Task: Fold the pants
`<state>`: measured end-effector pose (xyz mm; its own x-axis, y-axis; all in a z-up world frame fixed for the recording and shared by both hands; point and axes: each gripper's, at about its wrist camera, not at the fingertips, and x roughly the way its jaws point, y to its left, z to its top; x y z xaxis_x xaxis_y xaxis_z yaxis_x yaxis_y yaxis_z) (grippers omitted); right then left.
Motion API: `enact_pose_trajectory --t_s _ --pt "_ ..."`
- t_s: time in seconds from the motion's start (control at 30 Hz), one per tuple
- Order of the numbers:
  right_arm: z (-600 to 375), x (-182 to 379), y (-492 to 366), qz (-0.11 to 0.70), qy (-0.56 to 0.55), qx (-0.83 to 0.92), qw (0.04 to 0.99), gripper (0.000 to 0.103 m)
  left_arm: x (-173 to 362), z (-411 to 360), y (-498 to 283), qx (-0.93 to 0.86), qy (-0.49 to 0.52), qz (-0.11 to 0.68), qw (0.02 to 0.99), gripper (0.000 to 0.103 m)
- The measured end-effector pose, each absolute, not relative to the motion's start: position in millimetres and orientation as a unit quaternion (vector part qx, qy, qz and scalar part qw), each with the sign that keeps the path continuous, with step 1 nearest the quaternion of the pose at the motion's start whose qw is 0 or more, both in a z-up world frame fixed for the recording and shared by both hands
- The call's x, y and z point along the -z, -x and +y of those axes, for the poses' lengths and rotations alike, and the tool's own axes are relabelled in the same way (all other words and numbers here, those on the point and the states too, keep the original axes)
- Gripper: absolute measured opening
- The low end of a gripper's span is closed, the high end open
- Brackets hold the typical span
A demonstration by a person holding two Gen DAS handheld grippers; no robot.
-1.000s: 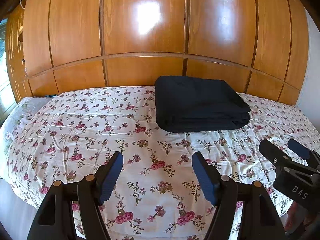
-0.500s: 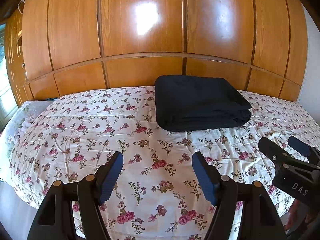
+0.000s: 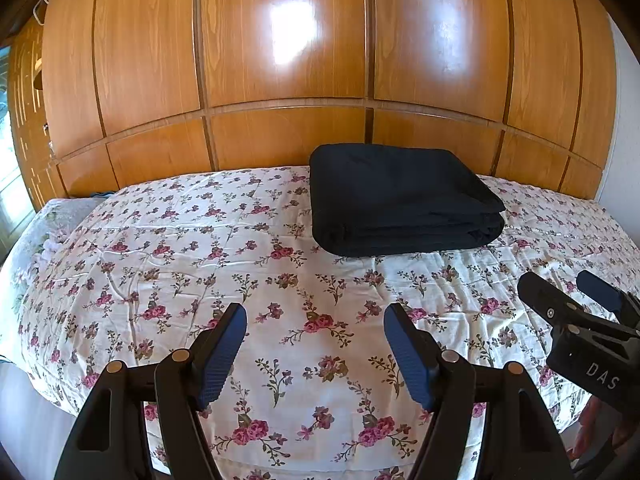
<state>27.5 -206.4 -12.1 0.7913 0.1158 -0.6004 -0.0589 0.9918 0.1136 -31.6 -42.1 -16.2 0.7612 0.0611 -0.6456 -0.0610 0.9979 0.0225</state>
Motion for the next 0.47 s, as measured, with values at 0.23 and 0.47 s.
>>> enact_pose_trajectory --t_s 0.23,0.47 --pt "-205.3 13.7 -29.9 0.324 -0.044 -0.047 0.944 0.099 19.3 -41.8 29.3 -0.033 0.001 0.349 0.937 0.073" --pt "-204.1 19.1 -36.9 0.331 -0.042 -0.047 0.941 0.099 26.8 -42.0 21.2 -0.035 0.004 0.361 0.932 0.072"
